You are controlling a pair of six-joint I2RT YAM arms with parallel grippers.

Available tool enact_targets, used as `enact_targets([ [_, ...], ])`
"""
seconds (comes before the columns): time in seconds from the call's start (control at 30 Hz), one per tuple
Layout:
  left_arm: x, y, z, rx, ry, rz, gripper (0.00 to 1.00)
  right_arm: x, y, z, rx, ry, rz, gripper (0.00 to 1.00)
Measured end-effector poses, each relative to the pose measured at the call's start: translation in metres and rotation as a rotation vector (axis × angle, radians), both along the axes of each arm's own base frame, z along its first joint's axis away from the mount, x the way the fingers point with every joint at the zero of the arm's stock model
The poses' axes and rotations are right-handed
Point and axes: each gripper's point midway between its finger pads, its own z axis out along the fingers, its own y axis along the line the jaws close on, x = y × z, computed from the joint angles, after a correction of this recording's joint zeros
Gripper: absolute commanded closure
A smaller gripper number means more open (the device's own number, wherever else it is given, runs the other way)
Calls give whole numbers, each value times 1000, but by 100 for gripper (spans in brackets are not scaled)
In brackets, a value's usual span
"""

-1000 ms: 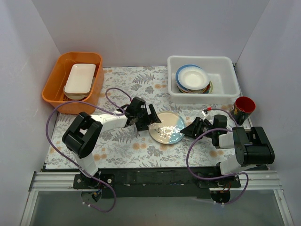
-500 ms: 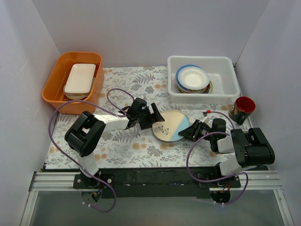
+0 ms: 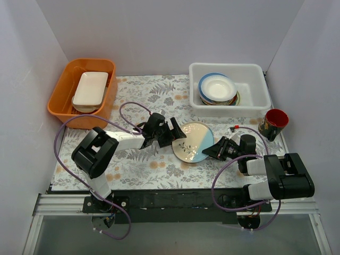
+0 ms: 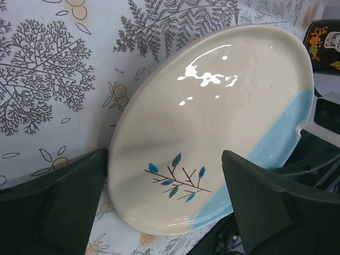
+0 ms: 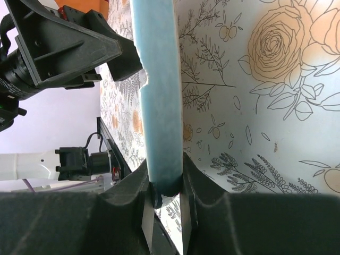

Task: Place the plates into the plastic bin on the countertop
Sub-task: Pick up the plate at the center of the board.

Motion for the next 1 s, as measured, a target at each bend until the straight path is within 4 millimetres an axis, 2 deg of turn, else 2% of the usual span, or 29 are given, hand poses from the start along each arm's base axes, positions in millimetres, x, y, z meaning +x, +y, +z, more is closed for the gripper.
enact_targets([
  [0.27,-6,3,1,4,-2,1,7,-2,0,-1,0,14,4,99],
  [0.53,-24,11,1,45,38,-12,2,-5,0,0,-8,28,12,99],
  [0.87,-33,20,1,81,65,-19,2,-4,-2,5,-42,3,10,99],
  [1.0,-40,29,0,116,78,-11,2,-4,-3,7,-52,0,12,99],
])
